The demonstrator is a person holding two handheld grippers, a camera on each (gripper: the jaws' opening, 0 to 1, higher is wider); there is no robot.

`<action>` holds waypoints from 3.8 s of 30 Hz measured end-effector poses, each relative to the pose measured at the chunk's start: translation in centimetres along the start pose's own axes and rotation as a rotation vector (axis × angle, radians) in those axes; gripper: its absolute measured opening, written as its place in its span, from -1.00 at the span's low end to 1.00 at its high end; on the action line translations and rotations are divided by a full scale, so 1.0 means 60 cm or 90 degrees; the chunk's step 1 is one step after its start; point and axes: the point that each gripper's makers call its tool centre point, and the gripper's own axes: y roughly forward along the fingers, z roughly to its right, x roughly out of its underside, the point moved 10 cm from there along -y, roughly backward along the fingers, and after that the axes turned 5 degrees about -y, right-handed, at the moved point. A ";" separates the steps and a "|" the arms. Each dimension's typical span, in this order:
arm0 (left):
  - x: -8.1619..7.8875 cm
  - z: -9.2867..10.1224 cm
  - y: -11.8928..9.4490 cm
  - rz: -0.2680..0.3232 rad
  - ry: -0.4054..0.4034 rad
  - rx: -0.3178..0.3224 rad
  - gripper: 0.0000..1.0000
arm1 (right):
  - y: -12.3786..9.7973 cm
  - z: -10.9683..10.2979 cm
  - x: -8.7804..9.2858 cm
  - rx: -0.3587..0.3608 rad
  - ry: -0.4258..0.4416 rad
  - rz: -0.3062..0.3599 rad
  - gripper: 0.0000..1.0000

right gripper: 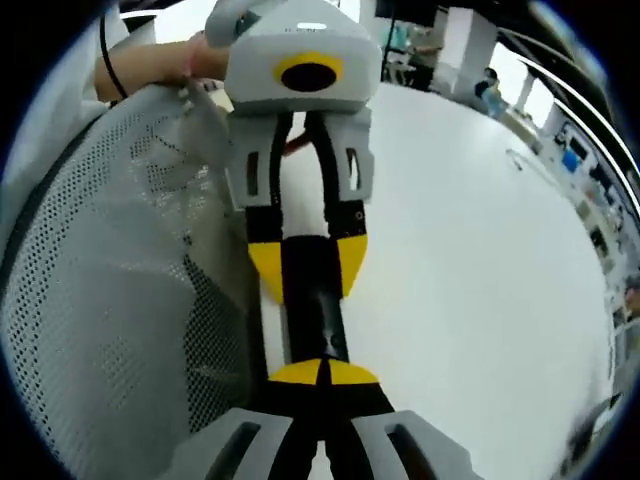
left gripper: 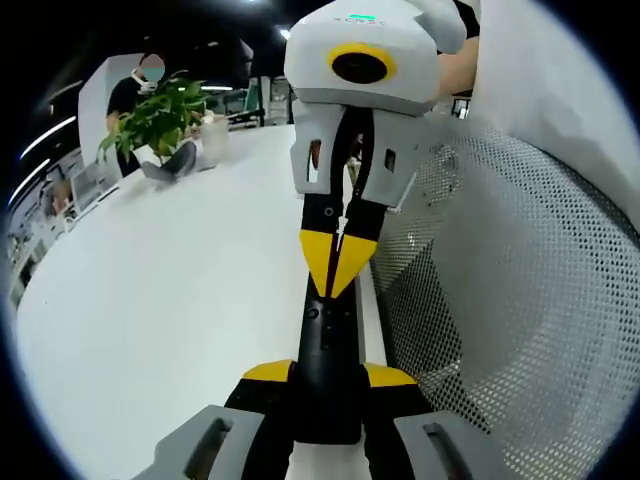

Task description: Press the specified remote control buttons in sequence, fully releasing each button before pressing the next.

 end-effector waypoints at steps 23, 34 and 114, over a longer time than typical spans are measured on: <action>0.001 0.001 0.000 0.002 -0.001 -0.001 -0.52 | 0.006 -0.039 0.001 0.025 -0.041 0.089 -1.00; -0.001 0.001 0.000 -0.004 0.010 0.000 -0.52 | 0.010 -0.025 -0.012 -0.007 -0.020 0.046 -1.00; 0.007 0.001 0.003 0.043 -0.007 -0.022 -0.51 | 0.022 0.060 -0.036 -0.130 0.175 -0.085 -1.00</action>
